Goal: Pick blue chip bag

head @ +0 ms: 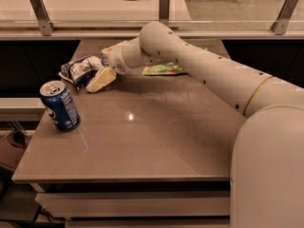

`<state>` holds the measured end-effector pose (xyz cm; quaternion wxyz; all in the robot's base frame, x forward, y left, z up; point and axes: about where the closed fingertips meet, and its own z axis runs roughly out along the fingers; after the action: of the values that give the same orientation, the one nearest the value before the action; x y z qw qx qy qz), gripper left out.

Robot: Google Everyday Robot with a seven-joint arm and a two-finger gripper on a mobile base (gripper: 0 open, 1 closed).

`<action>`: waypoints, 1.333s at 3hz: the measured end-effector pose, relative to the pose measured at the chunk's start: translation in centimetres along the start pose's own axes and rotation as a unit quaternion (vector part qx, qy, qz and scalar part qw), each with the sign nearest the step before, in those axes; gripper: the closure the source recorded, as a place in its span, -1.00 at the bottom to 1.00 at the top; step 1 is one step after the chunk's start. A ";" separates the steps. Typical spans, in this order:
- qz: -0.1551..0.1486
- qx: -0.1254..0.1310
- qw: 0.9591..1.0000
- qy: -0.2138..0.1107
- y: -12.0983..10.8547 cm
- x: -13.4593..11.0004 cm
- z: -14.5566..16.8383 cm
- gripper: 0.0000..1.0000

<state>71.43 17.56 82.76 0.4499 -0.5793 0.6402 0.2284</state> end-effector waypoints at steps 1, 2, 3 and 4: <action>0.000 0.000 1.000 0.000 0.0 -0.1 0.0 -0.19; 0.000 -0.001 1.000 0.000 0.0 -0.2 -0.1 0.28; 0.000 -0.002 1.000 0.000 0.1 -0.2 0.0 0.90; 0.000 -0.003 1.000 -0.001 0.2 -0.2 0.2 1.00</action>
Offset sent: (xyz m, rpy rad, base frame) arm -0.0001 0.0004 0.0004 0.0008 0.0007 0.0007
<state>71.32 17.86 82.85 0.4485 -0.5804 0.6394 0.2306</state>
